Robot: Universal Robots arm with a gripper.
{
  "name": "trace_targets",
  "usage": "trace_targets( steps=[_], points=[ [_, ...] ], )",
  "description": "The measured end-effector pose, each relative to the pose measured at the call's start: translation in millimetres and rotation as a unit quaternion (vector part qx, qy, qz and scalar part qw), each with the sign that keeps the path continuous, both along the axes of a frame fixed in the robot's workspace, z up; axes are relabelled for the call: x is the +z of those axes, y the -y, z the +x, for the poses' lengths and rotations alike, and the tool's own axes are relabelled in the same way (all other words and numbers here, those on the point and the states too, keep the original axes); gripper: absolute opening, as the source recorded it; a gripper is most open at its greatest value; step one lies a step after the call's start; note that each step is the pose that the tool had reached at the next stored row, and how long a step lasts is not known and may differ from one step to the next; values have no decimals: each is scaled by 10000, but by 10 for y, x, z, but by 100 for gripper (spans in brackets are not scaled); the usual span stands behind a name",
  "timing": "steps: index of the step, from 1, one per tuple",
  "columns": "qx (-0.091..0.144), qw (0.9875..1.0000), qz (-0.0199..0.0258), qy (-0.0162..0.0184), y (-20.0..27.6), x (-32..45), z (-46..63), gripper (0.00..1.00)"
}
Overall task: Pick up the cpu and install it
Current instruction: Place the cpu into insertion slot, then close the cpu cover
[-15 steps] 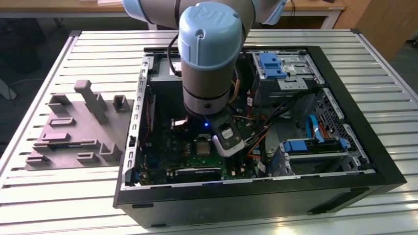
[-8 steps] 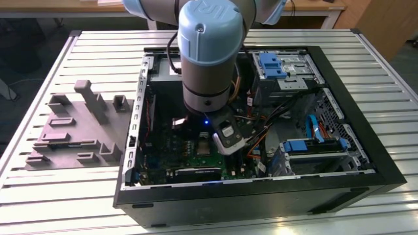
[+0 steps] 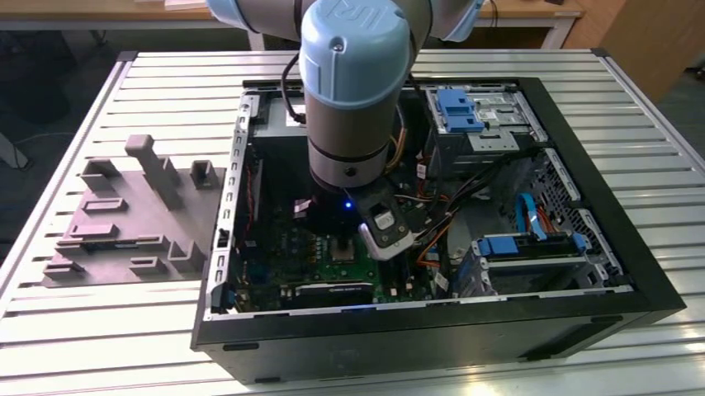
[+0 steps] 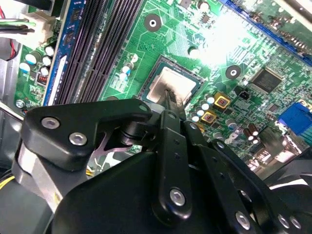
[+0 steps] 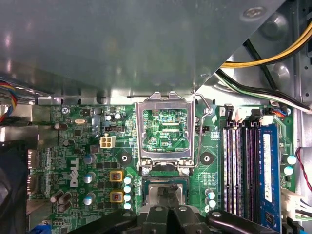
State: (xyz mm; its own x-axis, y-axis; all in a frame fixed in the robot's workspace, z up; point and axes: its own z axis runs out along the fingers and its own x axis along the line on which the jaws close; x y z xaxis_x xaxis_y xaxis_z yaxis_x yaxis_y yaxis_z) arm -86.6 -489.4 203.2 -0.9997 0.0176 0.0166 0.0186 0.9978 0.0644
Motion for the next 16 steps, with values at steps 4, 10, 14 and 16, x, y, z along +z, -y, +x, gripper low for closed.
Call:
trace_targets(
  steps=[4, 10, 14, 16],
  points=[
    [0, 10000, 0, 0, 0, 1, 0, 11],
    [0, 10000, 0, 0, 0, 10, 0, 11],
    [0, 10000, 0, 0, 0, 11, 0, 11],
    [0, 10000, -11, -1, -1, 18, 0, 11]
  ],
)
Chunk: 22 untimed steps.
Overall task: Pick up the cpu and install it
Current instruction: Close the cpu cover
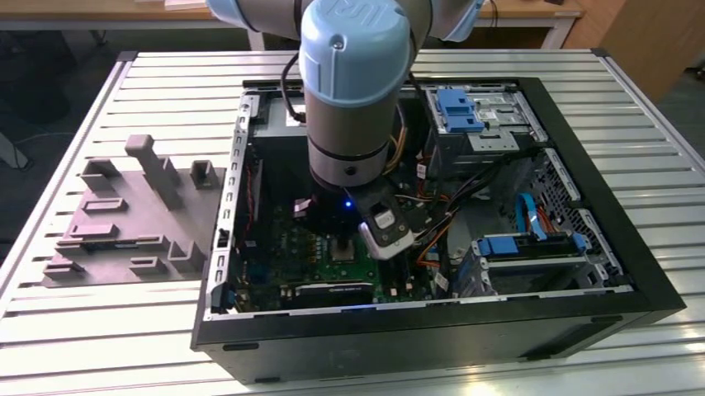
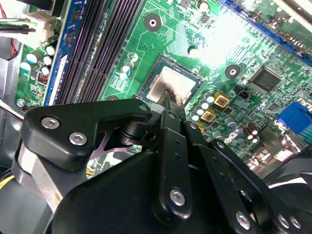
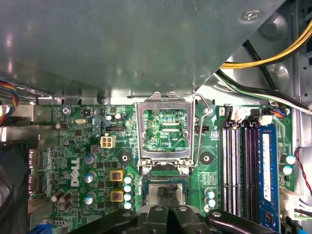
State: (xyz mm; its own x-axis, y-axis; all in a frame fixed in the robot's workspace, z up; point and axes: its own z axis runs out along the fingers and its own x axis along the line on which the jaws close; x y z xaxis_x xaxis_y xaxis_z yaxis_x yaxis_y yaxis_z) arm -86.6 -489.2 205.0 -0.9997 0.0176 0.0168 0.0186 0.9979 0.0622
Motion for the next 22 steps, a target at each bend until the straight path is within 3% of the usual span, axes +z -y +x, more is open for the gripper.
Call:
trace_targets(
  steps=[3, 13, 16, 20, 22],
  points=[
    [0, 10000, -3, 1, -4, 46, 0, 11],
    [0, 10000, -44, 1, -28, 396, -2, 11],
    [0, 10000, -76, 3, -35, 448, -2, 11],
    [4, 10000, -89, 10, -43, 452, -3, 11],
    [124, 9999, -93, 12, -43, 450, -3, 11]
  ],
)
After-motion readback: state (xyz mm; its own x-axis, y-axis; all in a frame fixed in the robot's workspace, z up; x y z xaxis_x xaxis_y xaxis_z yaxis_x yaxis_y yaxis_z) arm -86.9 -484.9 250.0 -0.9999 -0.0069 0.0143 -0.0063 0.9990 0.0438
